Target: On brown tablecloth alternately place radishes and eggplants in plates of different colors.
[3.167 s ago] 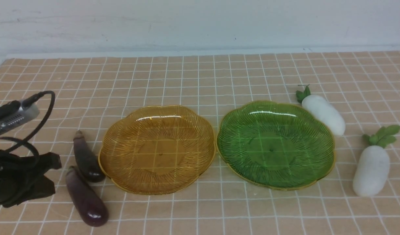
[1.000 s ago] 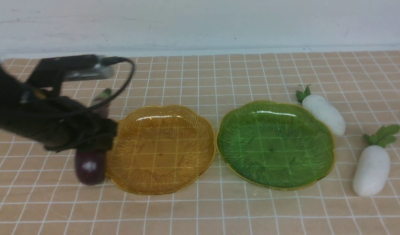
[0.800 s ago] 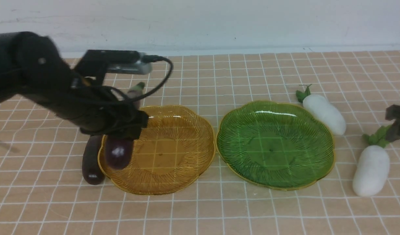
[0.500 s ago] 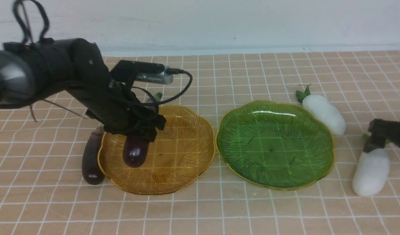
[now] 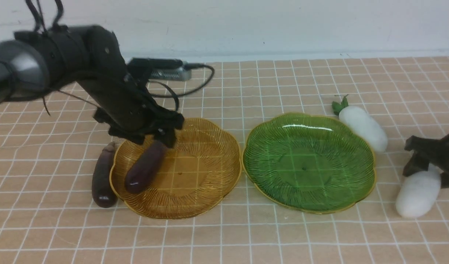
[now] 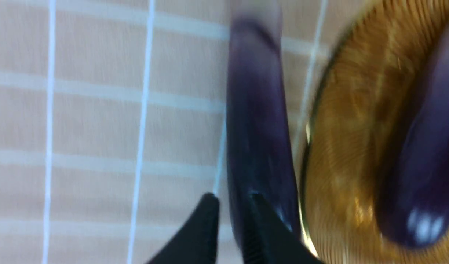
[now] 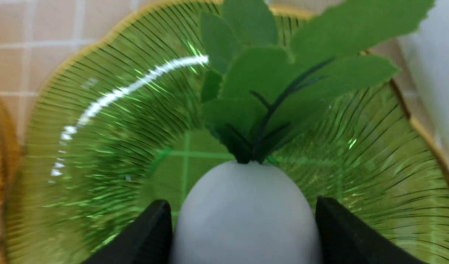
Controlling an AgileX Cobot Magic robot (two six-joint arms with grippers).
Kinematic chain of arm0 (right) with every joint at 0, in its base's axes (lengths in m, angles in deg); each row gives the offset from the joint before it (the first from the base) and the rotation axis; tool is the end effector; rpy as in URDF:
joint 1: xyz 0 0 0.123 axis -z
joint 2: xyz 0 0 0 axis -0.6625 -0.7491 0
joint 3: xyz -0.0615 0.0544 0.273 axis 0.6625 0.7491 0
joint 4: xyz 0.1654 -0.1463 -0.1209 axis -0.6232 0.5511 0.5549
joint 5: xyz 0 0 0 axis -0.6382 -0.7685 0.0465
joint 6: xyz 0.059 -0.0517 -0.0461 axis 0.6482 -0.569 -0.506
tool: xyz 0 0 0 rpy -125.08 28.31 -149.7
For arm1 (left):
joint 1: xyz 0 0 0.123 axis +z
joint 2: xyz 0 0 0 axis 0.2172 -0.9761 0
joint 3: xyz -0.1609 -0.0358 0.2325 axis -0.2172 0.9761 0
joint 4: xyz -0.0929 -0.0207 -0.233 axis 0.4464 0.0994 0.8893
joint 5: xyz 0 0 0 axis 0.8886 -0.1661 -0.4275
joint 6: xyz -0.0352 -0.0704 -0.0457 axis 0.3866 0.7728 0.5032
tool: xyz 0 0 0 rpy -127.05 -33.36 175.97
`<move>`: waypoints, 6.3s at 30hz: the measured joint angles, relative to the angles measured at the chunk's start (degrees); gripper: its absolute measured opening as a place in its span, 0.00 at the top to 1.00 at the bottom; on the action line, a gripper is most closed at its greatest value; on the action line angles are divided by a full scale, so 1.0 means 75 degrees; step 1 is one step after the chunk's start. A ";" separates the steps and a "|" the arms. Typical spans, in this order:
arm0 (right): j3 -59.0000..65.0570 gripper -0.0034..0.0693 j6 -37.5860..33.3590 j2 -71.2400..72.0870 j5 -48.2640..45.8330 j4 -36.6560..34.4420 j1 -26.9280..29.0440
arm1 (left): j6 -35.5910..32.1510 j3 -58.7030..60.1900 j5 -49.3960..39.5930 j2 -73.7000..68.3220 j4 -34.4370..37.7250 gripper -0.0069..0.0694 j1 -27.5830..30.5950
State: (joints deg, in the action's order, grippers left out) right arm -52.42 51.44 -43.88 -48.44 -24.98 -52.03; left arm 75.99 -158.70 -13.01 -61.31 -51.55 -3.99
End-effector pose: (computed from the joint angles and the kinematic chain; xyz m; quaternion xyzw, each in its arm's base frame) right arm 0.3878 0.0966 0.2084 0.0011 0.9736 0.1666 0.1562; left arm 0.3864 0.0343 0.2290 -0.1038 0.9801 -0.1268 0.1124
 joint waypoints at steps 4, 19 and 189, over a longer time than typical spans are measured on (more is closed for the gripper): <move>0.0000 0.16 -0.0023 -0.0109 0.0019 -0.0031 0.0000 | -0.0548 0.0000 0.1142 -0.0229 0.0151 0.47 -0.0145; -0.1460 0.09 -0.0581 -0.0121 -0.1088 0.1143 0.0000 | -0.0655 0.0000 0.2441 -0.1126 0.0240 0.15 -0.0568; 0.7304 0.97 0.0201 1.4661 0.4861 0.1996 0.0517 | -0.0082 0.5468 0.2108 0.9744 -0.1240 0.91 -0.2230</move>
State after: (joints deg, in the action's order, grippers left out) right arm 2.36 52.95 66.08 -11.98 -10.01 -48.15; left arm 75.37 -117.69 2.80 11.76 -60.85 -20.71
